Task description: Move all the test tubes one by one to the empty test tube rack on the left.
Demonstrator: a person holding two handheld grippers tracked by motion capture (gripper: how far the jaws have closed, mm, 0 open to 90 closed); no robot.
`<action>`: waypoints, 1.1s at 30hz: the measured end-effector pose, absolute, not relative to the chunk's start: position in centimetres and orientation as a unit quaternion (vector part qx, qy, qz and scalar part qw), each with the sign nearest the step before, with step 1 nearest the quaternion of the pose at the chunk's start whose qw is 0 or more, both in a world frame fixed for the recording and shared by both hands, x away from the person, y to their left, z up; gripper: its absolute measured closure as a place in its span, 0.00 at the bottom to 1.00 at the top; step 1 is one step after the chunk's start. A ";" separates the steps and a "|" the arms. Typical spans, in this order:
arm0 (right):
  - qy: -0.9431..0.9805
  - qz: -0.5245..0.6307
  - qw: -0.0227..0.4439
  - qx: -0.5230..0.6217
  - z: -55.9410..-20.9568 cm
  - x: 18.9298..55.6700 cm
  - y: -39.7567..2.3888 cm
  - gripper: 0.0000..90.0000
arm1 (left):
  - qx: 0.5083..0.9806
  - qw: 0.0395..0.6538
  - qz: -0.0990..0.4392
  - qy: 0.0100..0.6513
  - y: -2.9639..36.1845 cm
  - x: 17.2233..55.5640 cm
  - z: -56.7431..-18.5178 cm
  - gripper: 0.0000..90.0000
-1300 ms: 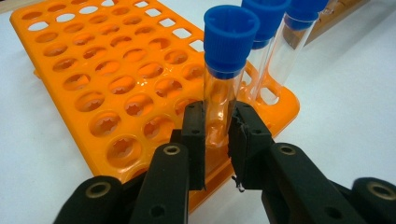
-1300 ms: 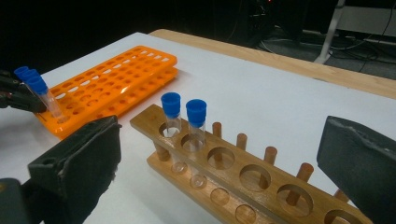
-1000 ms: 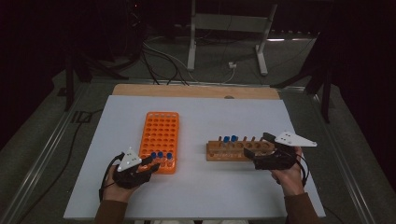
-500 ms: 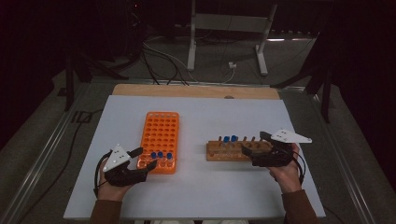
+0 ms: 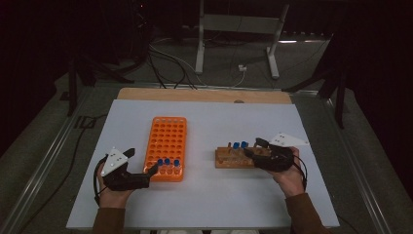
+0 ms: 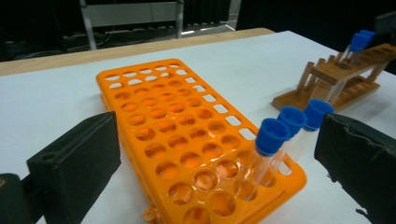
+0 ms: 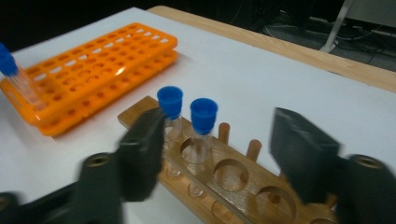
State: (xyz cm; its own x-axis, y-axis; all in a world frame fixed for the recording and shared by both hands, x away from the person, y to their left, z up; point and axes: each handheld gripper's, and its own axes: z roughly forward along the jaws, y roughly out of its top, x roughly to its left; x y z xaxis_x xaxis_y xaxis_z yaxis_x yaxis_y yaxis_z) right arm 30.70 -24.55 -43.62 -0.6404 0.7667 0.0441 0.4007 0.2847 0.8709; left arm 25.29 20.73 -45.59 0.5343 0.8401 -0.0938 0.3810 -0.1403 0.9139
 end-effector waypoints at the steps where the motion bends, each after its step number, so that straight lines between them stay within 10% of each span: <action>1: 0.779 0.463 0.199 0.374 -43.8 30.8 -24.4 0.52 | 0.718 0.500 0.229 0.427 20.8 25.3 -45.6 0.02; 18: 0.786 0.453 0.168 0.384 -45.7 32.3 -23.0 0.83 | 0.689 0.517 0.236 0.450 21.8 25.7 -45.0 0.02; 33: 0.783 0.463 0.176 0.376 -44.8 31.5 -23.4 0.86 | 0.698 0.524 0.215 0.439 20.9 27.2 -44.6 0.02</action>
